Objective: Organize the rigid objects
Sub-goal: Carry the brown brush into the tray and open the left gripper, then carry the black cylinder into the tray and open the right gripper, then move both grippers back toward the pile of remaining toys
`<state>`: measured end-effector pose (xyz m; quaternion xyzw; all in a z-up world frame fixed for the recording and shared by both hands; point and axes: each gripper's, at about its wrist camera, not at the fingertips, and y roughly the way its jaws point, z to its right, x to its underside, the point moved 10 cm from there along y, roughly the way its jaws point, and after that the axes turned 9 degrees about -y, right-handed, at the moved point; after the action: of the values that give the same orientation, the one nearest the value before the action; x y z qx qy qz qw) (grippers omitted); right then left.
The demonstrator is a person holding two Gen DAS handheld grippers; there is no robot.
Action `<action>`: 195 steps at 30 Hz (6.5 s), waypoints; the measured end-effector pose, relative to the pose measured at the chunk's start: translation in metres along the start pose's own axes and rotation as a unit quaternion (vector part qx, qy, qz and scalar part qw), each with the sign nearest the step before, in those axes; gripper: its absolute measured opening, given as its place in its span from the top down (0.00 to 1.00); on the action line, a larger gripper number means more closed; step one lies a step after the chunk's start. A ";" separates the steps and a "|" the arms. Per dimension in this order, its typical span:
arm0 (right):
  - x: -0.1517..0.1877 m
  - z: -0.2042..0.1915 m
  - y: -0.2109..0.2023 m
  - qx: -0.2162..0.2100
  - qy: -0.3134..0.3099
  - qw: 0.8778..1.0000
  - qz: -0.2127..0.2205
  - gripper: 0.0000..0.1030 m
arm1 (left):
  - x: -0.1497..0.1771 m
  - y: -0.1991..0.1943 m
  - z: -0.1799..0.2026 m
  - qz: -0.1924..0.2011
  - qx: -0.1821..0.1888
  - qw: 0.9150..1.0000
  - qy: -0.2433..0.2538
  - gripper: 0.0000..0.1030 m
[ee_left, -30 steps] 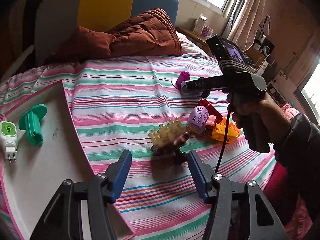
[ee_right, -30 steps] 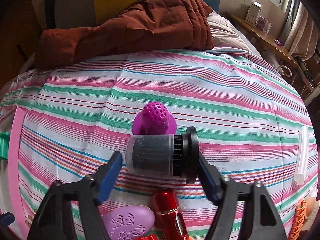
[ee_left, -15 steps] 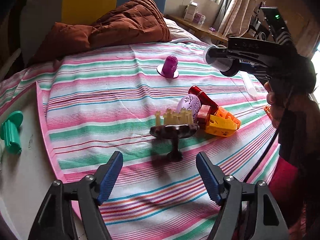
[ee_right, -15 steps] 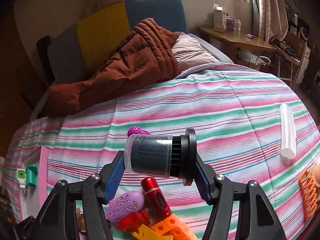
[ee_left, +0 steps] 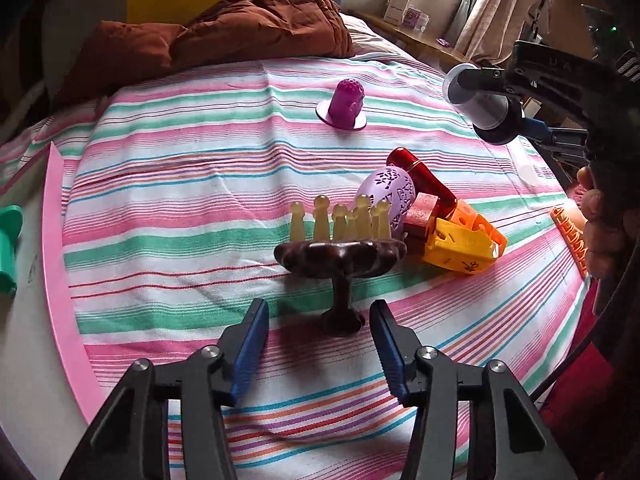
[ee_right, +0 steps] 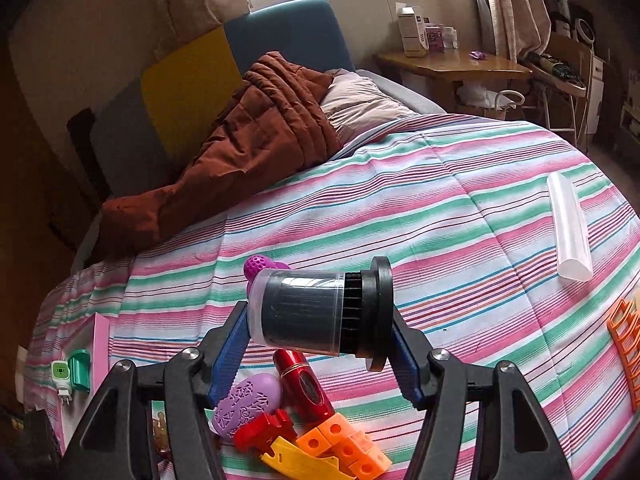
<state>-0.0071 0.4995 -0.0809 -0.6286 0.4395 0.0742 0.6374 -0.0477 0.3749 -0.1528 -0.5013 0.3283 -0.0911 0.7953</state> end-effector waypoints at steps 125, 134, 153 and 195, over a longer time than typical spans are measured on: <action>0.085 -0.323 -0.050 -0.212 -0.329 0.920 -0.020 0.37 | 0.084 -0.207 -0.240 0.184 -0.185 0.947 -0.187 0.44; 0.136 -0.388 0.009 -0.214 -0.373 0.897 -0.100 0.37 | 0.094 -0.213 -0.264 0.186 -0.181 0.941 -0.219 0.44; 0.143 -0.396 0.040 -0.194 -0.380 0.897 -0.115 0.26 | 0.095 -0.217 -0.272 0.190 -0.185 0.936 -0.231 0.39; 0.038 -0.108 -0.042 -0.042 -0.190 0.981 -0.008 0.25 | 0.072 -0.209 -0.180 0.182 -0.203 0.956 -0.111 0.25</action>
<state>-0.0078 0.3800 -0.0553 -0.6326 0.3019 0.2058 0.6828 -0.0644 0.1082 -0.0555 -0.5907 0.3357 0.1801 0.7113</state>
